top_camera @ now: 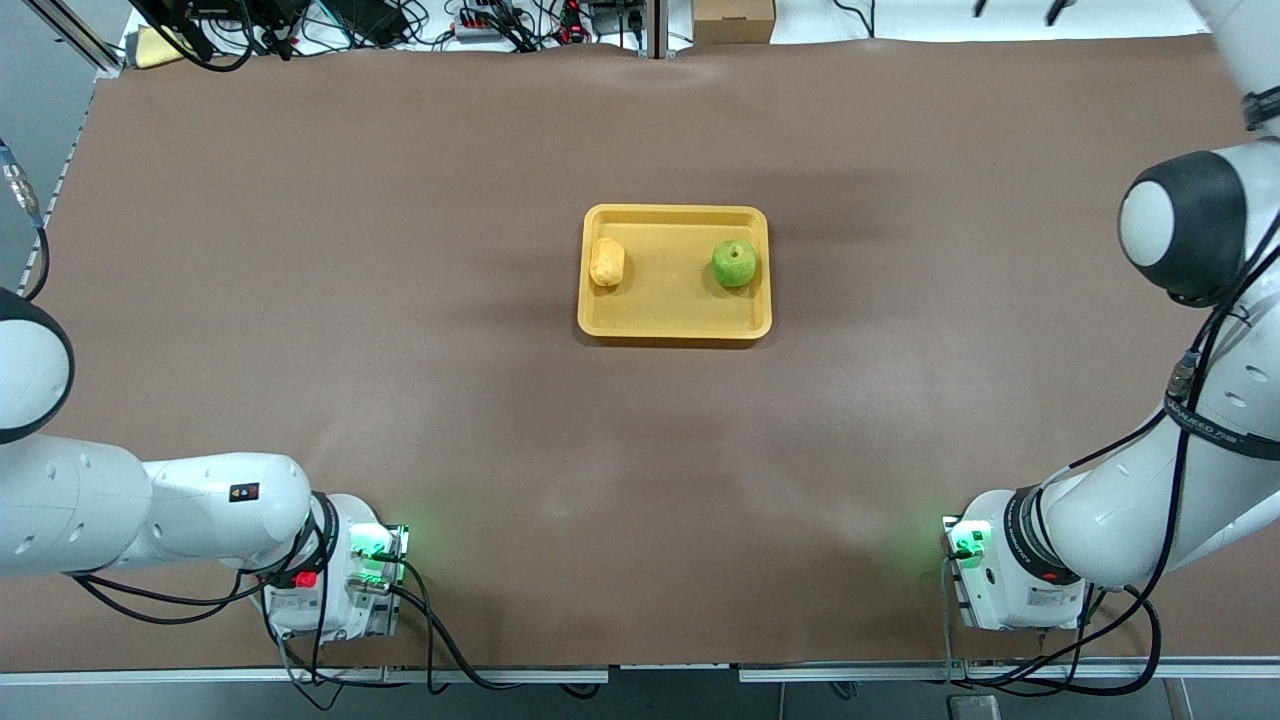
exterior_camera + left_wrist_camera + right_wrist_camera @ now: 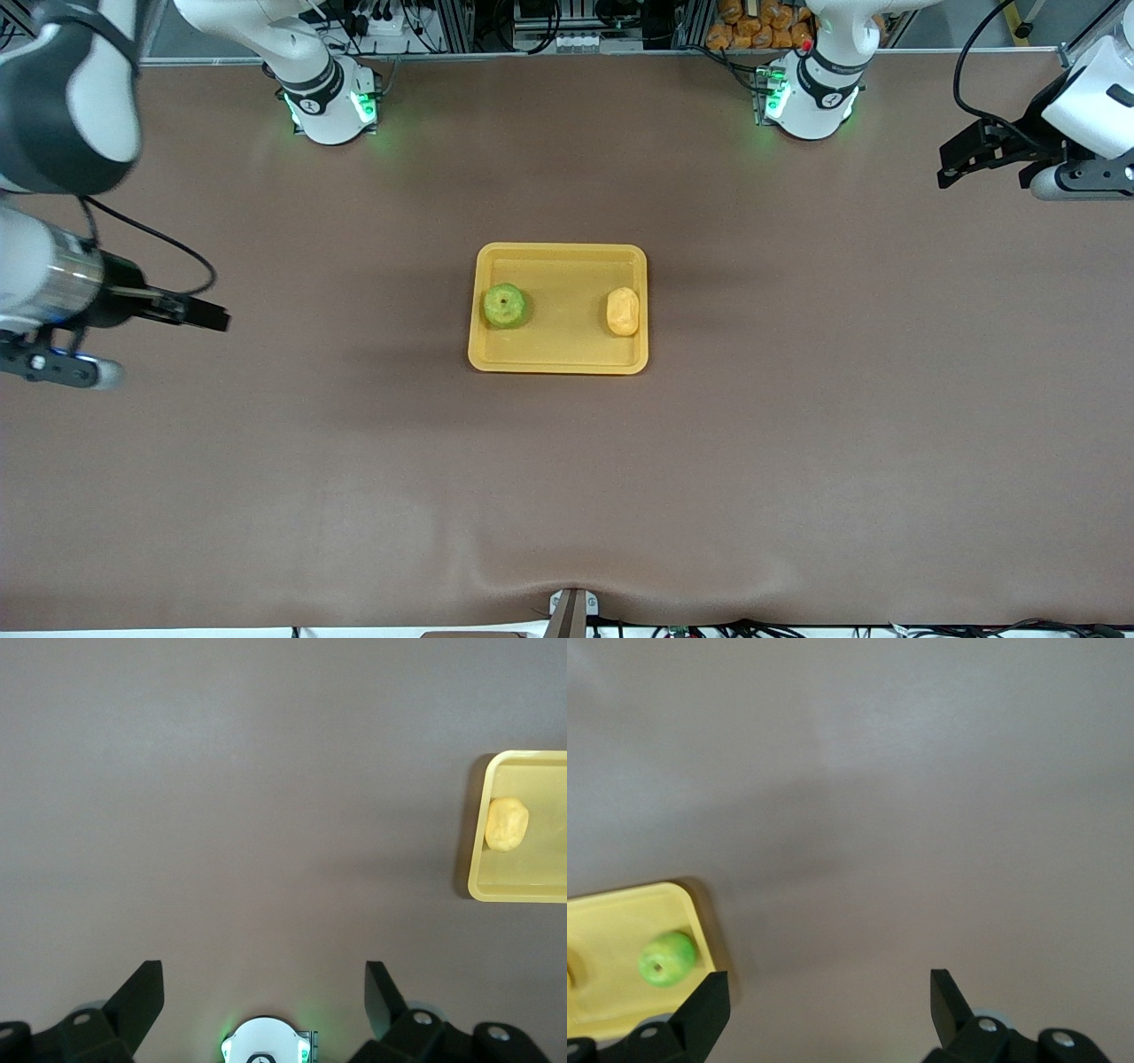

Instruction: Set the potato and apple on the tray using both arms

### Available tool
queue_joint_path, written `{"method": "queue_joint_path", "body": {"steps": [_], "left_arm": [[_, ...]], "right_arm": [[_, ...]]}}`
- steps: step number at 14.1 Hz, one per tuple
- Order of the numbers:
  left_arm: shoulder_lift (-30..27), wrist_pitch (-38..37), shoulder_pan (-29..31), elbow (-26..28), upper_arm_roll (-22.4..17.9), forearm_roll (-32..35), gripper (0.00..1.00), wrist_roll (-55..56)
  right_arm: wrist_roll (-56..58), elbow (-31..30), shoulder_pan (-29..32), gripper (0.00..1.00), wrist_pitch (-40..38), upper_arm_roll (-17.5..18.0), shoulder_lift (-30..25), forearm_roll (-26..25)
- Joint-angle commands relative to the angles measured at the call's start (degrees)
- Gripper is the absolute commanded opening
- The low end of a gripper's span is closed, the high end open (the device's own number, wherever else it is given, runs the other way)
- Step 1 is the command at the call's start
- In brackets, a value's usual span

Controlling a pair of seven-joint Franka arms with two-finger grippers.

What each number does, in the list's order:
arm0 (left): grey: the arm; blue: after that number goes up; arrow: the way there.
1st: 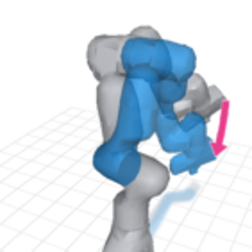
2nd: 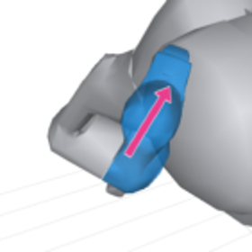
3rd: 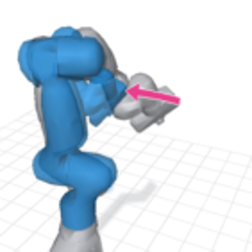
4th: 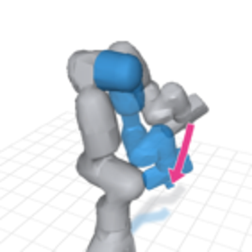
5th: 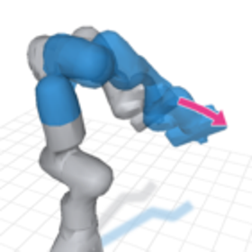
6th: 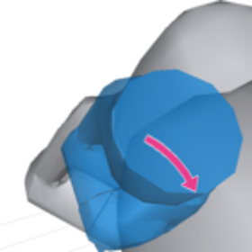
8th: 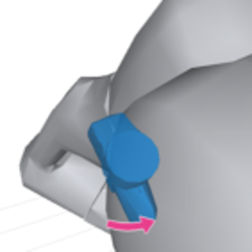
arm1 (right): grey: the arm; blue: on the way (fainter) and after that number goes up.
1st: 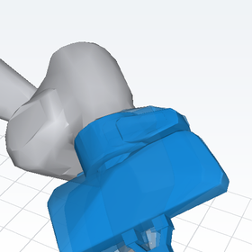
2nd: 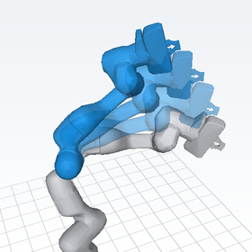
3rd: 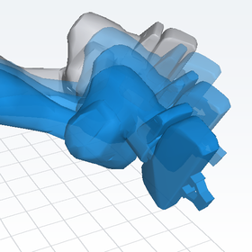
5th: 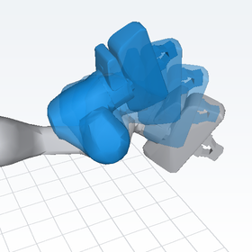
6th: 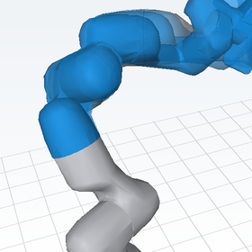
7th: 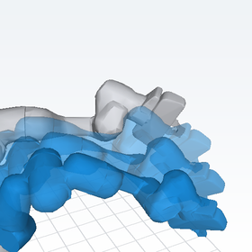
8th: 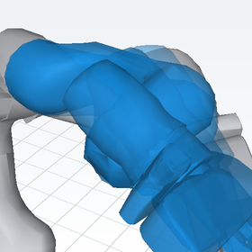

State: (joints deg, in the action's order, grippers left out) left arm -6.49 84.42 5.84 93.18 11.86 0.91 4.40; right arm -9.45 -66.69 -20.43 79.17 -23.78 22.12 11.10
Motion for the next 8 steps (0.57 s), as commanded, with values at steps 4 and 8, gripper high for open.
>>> {"method": "queue_joint_path", "body": {"steps": [4,8], "left_arm": [[-1.1,0.1,0.3,1.0,0.3,-0.9,1.00,0.0],[-1.1,0.2,0.2,1.5,0.4,-0.9,1.00,0.0]], "right_arm": [[5.5,-4.1,4.4,1.00,-0.4,0.5,-7.0,-0.4],[8.4,-5.5,10.4,1.00,-0.5,4.0,-10.9,-0.3]]}}
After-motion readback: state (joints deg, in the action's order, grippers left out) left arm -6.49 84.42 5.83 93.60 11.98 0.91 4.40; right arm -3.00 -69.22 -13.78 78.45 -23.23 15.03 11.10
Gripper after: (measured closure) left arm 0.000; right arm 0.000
